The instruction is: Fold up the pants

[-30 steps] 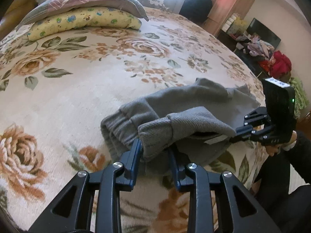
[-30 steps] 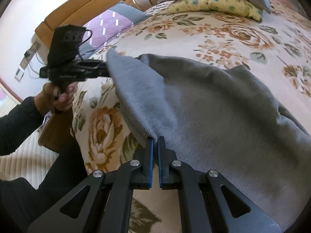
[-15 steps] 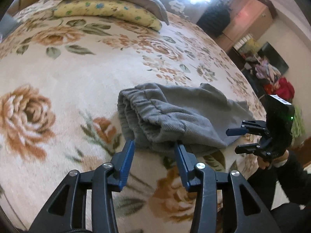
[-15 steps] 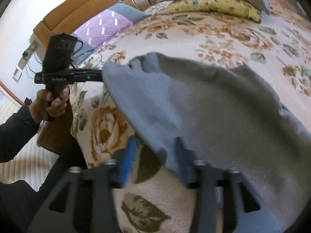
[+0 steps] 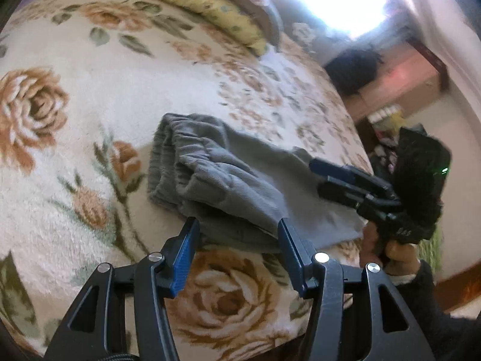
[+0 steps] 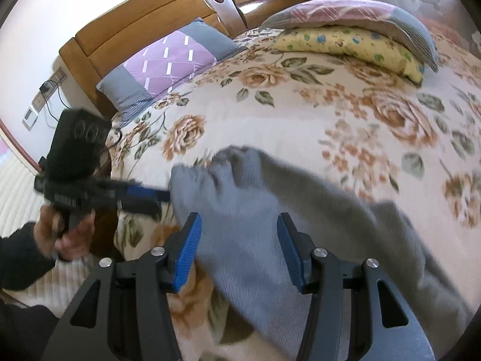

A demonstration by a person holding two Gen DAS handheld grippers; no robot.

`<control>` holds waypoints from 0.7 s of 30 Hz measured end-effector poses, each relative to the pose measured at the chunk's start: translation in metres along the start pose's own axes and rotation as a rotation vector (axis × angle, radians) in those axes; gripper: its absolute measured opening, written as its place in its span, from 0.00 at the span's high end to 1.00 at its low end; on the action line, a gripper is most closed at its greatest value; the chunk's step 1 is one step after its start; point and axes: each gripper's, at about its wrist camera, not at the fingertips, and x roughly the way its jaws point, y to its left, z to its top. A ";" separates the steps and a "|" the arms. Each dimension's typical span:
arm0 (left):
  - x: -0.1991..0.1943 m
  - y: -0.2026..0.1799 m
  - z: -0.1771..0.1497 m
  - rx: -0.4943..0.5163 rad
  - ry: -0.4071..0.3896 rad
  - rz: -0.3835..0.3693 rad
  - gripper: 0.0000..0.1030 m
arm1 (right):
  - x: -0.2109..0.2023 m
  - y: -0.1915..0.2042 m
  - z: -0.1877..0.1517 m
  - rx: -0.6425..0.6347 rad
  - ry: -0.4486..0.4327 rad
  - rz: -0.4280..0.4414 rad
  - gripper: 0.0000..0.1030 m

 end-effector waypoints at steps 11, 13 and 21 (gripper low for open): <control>0.012 0.015 0.012 -0.152 -0.067 0.081 0.47 | 0.085 -0.010 0.057 -0.055 0.135 -0.003 0.48; 0.016 0.017 0.010 -0.142 -0.068 0.123 0.49 | 0.106 -0.009 0.058 -0.082 0.184 -0.018 0.48; 0.029 0.032 0.002 -0.111 -0.086 0.214 0.55 | 0.133 -0.008 0.054 -0.134 0.212 0.007 0.78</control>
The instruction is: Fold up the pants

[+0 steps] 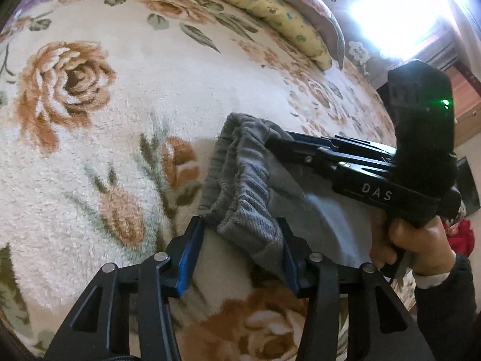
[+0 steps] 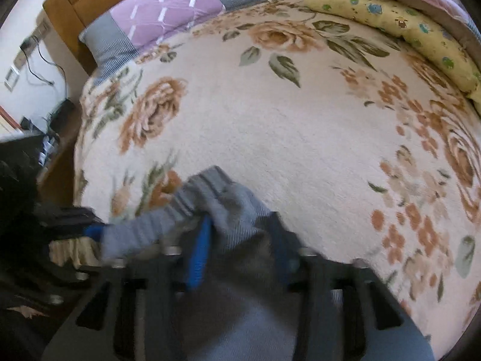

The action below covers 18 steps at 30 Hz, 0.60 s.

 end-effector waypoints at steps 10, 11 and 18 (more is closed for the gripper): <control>0.002 -0.003 0.004 0.054 0.013 0.023 0.59 | 0.010 -0.012 0.010 0.124 -0.008 0.009 0.86; -0.001 -0.002 0.003 0.055 0.015 0.019 0.59 | 0.010 -0.011 0.008 0.133 -0.008 0.012 0.84; -0.025 -0.018 -0.002 0.093 -0.022 0.054 0.59 | -0.057 -0.027 -0.011 0.169 -0.124 -0.022 0.56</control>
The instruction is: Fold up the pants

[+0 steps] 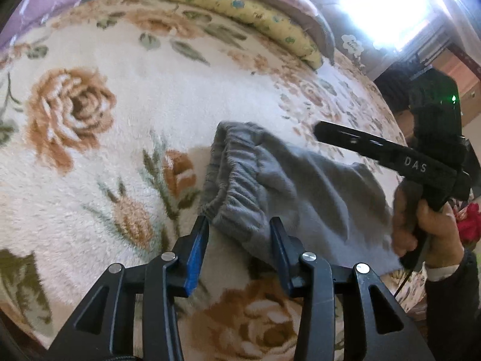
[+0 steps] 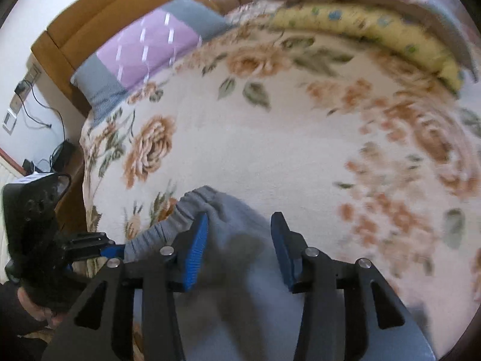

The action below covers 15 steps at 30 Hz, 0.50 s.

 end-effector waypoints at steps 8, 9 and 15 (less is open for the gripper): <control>-0.043 -0.034 -0.002 0.077 -0.110 0.006 0.59 | -0.062 -0.053 -0.026 0.093 -0.039 -0.113 0.56; -0.046 -0.039 -0.001 0.084 -0.115 -0.008 0.59 | -0.066 -0.057 -0.029 0.103 -0.043 -0.125 0.56; -0.030 -0.080 -0.004 0.143 -0.067 -0.116 0.59 | -0.084 -0.086 -0.050 0.180 -0.056 -0.175 0.56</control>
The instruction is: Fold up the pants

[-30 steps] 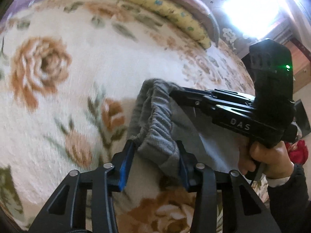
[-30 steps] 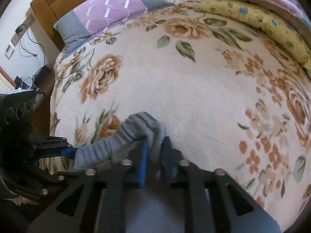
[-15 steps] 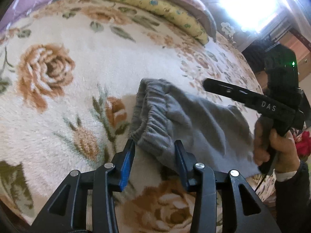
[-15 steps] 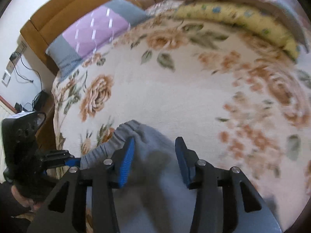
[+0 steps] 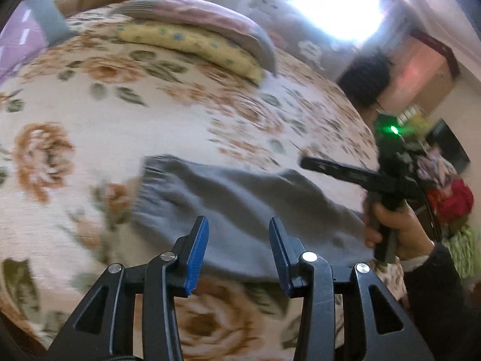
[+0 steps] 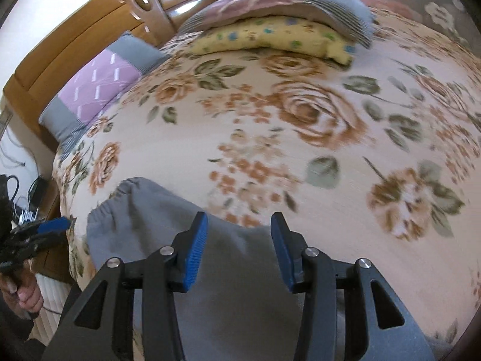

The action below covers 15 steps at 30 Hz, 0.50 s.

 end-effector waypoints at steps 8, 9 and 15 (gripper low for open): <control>0.058 -0.056 -0.026 0.106 0.145 -0.109 0.59 | 0.022 -0.025 -0.006 0.092 0.049 -0.010 0.56; 0.065 -0.060 -0.029 0.116 0.160 -0.116 0.59 | 0.028 -0.027 -0.007 0.097 0.060 -0.015 0.56; 0.101 -0.071 -0.043 0.148 0.253 -0.115 0.59 | 0.037 -0.027 -0.011 0.095 0.047 0.024 0.93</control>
